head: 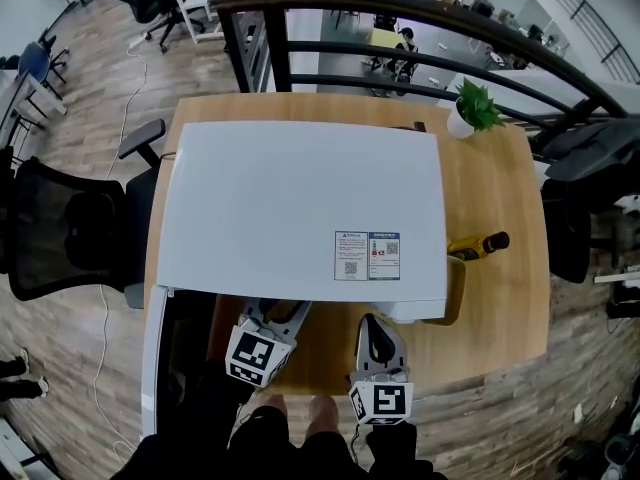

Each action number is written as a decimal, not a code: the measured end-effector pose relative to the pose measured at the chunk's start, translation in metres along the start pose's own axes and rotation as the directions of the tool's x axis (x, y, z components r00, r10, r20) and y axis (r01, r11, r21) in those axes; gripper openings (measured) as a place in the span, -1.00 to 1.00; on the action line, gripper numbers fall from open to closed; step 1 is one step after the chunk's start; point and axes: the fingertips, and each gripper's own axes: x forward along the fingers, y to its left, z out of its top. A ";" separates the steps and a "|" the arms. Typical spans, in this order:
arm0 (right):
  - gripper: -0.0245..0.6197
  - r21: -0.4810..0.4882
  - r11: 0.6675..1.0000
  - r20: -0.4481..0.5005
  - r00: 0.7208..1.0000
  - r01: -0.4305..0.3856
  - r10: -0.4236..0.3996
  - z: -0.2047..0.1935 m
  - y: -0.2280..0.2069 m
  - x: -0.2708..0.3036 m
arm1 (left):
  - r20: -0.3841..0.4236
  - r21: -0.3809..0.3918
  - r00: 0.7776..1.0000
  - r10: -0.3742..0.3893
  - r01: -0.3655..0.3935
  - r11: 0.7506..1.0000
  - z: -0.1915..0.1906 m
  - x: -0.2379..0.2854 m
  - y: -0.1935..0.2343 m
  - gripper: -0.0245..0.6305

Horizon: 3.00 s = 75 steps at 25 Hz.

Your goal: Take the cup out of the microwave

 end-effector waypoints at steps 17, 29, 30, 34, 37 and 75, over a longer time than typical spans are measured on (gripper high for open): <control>-0.88 0.033 0.999 0.000 0.999 0.036 -0.036 -0.003 -0.012 -0.004 | -0.008 0.023 0.999 -0.054 0.054 0.998 0.003 0.024 -0.007 -0.73; -0.88 0.036 0.997 0.001 0.998 0.063 -0.063 -0.006 -0.016 -0.014 | 0.014 0.041 0.995 -0.104 0.103 0.994 0.008 0.022 -0.012 -0.84; -0.88 0.033 0.997 0.003 0.998 0.064 -0.064 -0.005 -0.015 -0.016 | 0.012 0.050 0.995 -0.103 0.102 0.994 0.008 0.021 -0.014 -0.84; -0.88 0.029 0.998 0.012 0.998 0.064 -0.064 0.002 -0.013 -0.020 | -0.001 0.106 0.995 -0.100 0.100 0.989 0.006 0.012 -0.023 -0.85; -0.88 0.012 0.998 0.021 0.998 0.054 -0.055 0.007 -0.010 -0.024 | 0.004 0.111 0.993 -0.122 0.120 0.986 0.005 0.003 -0.033 -0.85; -0.88 -0.144 0.987 0.174 0.980 -0.076 0.101 0.091 0.057 -0.122 | 0.223 0.075 0.973 0.056 -0.074 0.994 0.074 -0.163 -0.091 -0.85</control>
